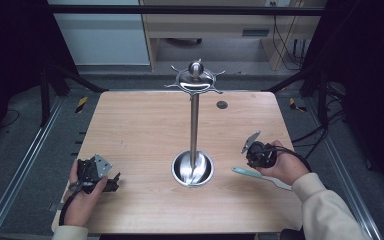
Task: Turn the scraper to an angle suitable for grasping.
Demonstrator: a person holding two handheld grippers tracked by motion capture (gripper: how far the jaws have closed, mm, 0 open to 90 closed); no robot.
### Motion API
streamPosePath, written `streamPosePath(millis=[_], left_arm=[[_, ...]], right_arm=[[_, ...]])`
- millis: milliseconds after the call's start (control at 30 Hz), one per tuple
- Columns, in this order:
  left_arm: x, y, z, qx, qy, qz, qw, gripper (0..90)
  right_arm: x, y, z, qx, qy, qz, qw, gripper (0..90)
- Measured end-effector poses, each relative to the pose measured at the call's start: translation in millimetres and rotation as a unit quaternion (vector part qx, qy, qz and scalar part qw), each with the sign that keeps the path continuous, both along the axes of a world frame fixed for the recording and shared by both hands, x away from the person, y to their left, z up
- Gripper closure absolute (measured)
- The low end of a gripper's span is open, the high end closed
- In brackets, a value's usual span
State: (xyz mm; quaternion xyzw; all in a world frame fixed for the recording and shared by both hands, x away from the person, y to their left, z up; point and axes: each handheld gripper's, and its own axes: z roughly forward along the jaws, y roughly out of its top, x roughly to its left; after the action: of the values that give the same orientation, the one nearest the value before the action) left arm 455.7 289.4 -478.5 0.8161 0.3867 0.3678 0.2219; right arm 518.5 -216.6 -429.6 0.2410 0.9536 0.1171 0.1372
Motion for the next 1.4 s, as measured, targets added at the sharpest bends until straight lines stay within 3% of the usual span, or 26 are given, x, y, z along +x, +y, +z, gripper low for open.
streamPosePath(millis=[233,733,1400], left_arm=[[0.1,-0.2,-0.5,0.001,0.0,-0.001,1.0,3.0],[0.5,-1.5,-1.3,0.005,0.004,-0.004,1.0,3.0],[0.3,-2.6,-2.1,0.004,0.006,-0.006,1.0,3.0]], right_arm=[[1.5,6.4,-8.0,-0.029,0.016,0.017,0.9993,78.7],[7.4,13.6,-14.6,-0.045,0.05,0.023,0.9975,66.9],[15.1,21.9,-26.5,-0.06,0.091,0.035,0.9934,66.6]])
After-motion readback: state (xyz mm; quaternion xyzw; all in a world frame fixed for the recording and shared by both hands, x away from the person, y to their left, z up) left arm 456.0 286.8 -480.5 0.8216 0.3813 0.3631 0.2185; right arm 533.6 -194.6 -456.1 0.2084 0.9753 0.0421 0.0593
